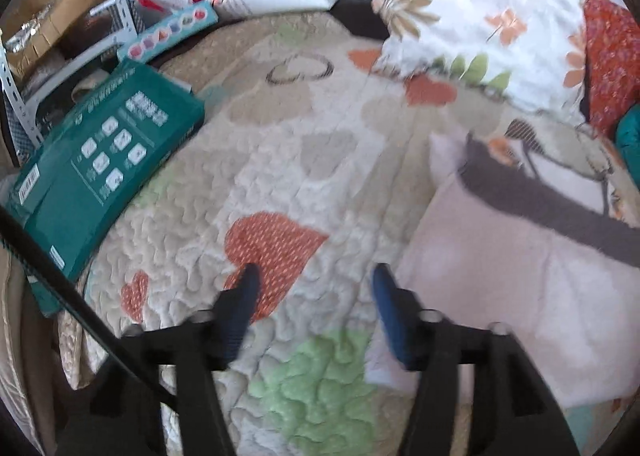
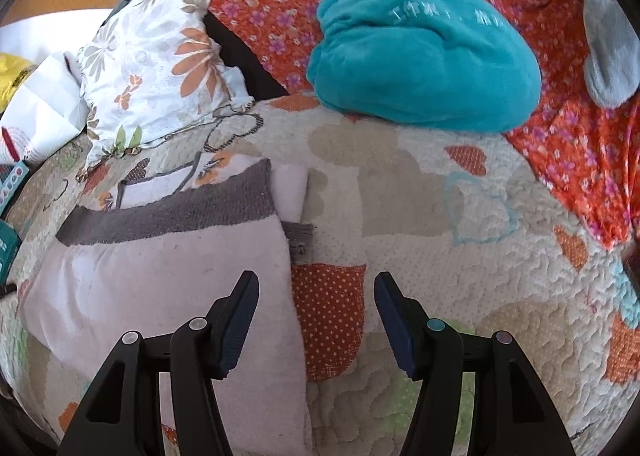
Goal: Fold small clothes
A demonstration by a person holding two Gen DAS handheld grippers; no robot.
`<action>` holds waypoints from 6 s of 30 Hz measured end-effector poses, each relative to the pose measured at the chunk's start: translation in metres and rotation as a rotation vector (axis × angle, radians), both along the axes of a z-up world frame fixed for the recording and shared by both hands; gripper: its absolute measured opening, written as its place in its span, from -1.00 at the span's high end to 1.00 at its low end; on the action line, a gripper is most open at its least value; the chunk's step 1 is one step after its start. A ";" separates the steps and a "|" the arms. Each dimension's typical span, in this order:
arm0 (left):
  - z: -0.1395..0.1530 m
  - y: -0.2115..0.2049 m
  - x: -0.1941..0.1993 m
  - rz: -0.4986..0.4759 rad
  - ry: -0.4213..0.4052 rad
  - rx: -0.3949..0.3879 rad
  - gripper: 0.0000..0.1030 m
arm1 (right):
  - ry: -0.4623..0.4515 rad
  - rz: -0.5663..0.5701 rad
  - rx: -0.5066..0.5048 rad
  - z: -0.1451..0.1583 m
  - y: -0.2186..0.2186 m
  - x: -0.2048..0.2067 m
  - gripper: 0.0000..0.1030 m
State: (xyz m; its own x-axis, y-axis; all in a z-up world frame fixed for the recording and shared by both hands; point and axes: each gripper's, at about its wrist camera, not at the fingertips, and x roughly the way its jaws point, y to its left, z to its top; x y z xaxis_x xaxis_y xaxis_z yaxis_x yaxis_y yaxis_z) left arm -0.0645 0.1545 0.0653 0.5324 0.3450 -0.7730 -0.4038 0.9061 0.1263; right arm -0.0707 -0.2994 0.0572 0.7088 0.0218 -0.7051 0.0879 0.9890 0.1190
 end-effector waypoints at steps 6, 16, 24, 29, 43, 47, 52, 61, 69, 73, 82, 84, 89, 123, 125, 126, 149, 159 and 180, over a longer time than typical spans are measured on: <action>-0.003 -0.014 0.009 -0.033 0.023 0.004 -0.32 | 0.033 0.041 -0.029 -0.008 0.013 0.002 -0.25; -0.038 -0.011 0.032 -0.021 0.128 -0.081 -0.34 | 0.131 0.040 -0.021 -0.029 0.011 0.011 -0.26; -0.042 -0.016 0.033 -0.065 0.169 -0.111 0.89 | 0.154 0.042 -0.009 -0.035 0.011 0.015 -0.39; -0.037 -0.011 0.030 -0.013 0.182 -0.052 1.00 | 0.171 0.016 0.038 -0.041 0.001 0.017 -0.55; -0.002 0.064 -0.020 0.175 0.028 -0.196 0.33 | 0.074 0.006 -0.100 0.003 0.036 -0.018 -0.57; 0.005 0.084 -0.026 0.204 -0.011 -0.292 0.15 | 0.057 0.162 -0.130 0.019 0.097 -0.017 -0.57; 0.013 0.100 -0.030 0.246 -0.045 -0.335 -0.01 | 0.122 0.409 -0.115 0.013 0.196 0.001 -0.57; 0.032 0.142 -0.042 0.333 -0.107 -0.357 -0.02 | 0.165 0.751 -0.208 -0.017 0.354 -0.009 -0.57; 0.035 0.160 -0.053 0.372 -0.145 -0.410 -0.04 | 0.117 0.731 -0.424 -0.037 0.429 0.002 -0.51; 0.031 0.157 -0.051 0.375 -0.134 -0.408 -0.04 | 0.154 0.629 -0.398 -0.035 0.433 0.027 0.61; 0.027 0.123 -0.037 0.314 -0.102 -0.368 -0.05 | 0.146 0.491 -0.017 0.036 0.317 0.056 0.78; 0.024 0.107 -0.031 0.287 -0.089 -0.356 -0.05 | 0.123 0.427 0.041 0.053 0.271 0.057 0.78; 0.016 0.033 -0.005 0.119 -0.027 -0.314 -0.05 | 0.087 0.199 0.150 0.073 0.117 0.048 0.79; -0.045 -0.189 0.071 -0.453 0.076 -0.556 -0.49 | 0.256 0.122 0.457 -0.037 -0.037 0.097 -0.34; -0.054 -0.190 0.078 -0.454 0.080 -0.633 -0.50 | 0.251 0.141 0.460 -0.046 -0.028 0.109 -0.37; -0.057 -0.191 0.080 -0.455 0.085 -0.669 -0.48 | 0.242 0.148 0.447 -0.046 -0.024 0.112 -0.32; -0.034 -0.221 0.062 -0.568 0.123 -0.427 -0.33 | 0.035 0.079 0.307 0.024 -0.031 0.074 0.19; -0.024 -0.194 0.035 -0.561 0.091 -0.413 -0.32 | 0.241 0.377 0.276 0.007 0.025 0.028 0.58; -0.011 -0.161 -0.037 -0.434 0.001 -0.320 -0.32 | 0.339 0.369 0.326 -0.012 0.074 -0.014 0.23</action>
State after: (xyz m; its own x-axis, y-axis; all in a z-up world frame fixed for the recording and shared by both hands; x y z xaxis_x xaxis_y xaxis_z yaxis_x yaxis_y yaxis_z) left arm -0.1015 -0.0064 0.0543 0.5731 -0.1589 -0.8040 0.0158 0.9830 -0.1830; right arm -0.0844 -0.2250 0.0449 0.3496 0.4768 -0.8065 -0.1686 0.8788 0.4465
